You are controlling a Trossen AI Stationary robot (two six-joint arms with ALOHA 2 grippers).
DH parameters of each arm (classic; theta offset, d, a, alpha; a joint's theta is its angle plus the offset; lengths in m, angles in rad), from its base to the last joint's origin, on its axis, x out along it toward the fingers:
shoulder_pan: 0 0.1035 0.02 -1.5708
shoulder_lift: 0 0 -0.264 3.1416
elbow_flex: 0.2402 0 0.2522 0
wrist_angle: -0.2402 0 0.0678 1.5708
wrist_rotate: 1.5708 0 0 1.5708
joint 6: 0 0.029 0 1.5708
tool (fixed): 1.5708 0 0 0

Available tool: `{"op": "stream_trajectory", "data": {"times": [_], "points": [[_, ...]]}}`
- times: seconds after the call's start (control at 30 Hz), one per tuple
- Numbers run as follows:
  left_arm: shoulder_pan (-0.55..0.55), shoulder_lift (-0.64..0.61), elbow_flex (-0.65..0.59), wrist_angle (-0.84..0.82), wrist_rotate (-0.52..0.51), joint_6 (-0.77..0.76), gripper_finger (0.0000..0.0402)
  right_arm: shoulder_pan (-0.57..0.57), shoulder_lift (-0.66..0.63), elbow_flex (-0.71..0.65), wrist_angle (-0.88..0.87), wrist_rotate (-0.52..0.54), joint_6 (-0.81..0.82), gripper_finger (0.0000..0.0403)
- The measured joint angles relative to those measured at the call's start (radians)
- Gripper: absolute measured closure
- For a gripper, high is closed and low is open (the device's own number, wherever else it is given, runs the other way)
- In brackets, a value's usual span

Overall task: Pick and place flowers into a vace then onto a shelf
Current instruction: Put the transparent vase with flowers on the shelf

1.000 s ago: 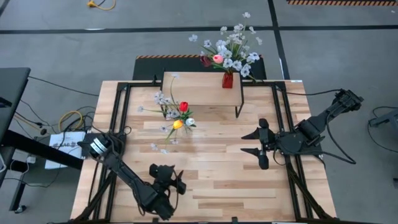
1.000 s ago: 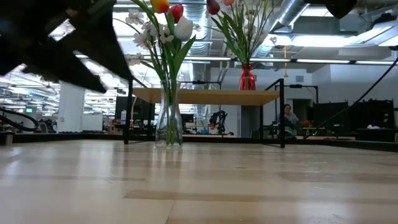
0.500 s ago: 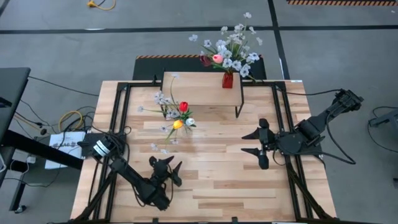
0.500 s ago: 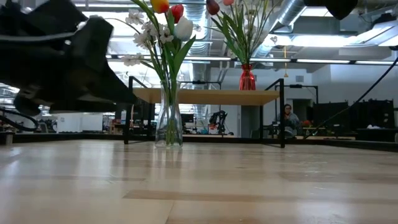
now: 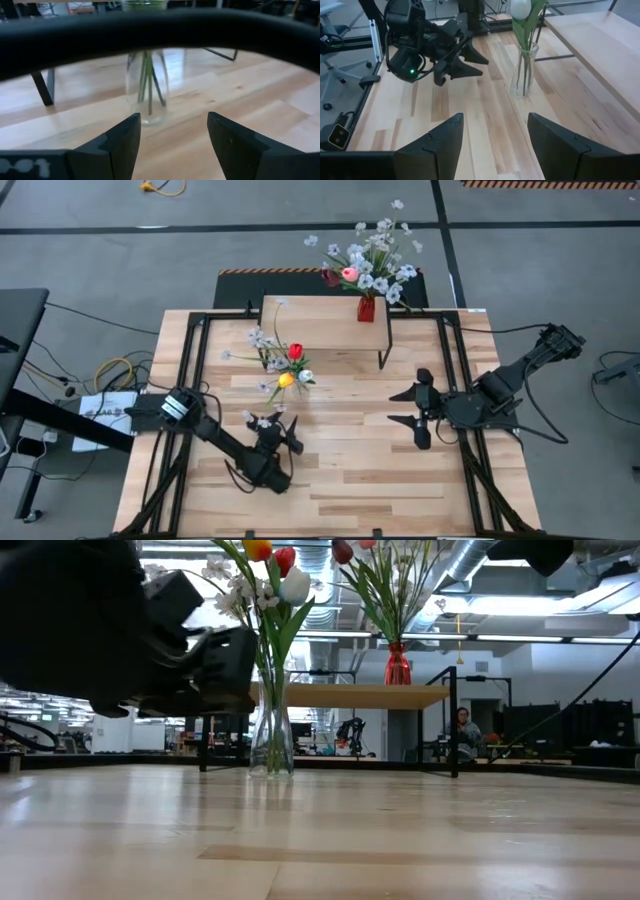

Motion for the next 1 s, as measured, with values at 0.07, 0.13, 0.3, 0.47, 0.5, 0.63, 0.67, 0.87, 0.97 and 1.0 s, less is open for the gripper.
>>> {"op": "stream_trajectory", "data": {"times": [0.07,0.13,0.3,0.47,0.5,0.63,0.67,0.87,0.97,1.0], "points": [[0.015,0.000,0.000,0.000,0.004,-0.001,0.0182,0.000,0.000,0.000,-0.005,0.000,0.000,0.0189],[0.021,0.000,0.000,0.000,0.004,0.002,0.0182,0.000,0.000,0.000,-0.007,0.000,0.000,0.0189],[0.040,0.000,0.000,0.000,-0.032,0.009,0.0182,0.000,0.000,0.000,-0.027,0.004,0.000,0.0189],[0.073,0.000,0.000,0.000,-0.045,0.010,0.0182,0.000,0.000,0.000,-0.033,0.021,0.000,0.0189],[0.079,0.000,0.000,0.000,-0.050,0.010,0.0182,0.000,0.000,0.000,-0.036,0.021,0.000,0.0189],[0.100,0.000,0.012,-0.002,-0.033,0.031,0.0182,0.000,0.000,0.000,-0.038,0.021,0.000,0.0189],[0.106,-0.001,0.017,-0.001,-0.016,0.058,0.0182,0.000,0.000,0.000,-0.038,0.021,0.000,0.0189],[0.135,-0.001,0.053,0.004,0.081,0.121,0.0182,0.000,0.000,0.000,-0.038,0.023,0.007,0.0189],[0.153,-0.002,0.081,-0.002,0.170,0.106,0.0182,0.000,0.000,0.000,-0.038,0.023,0.008,0.0189],[0.157,-0.002,0.081,0.012,0.184,0.133,0.0182,0.000,0.000,0.000,-0.038,0.023,0.008,0.0189]]}}
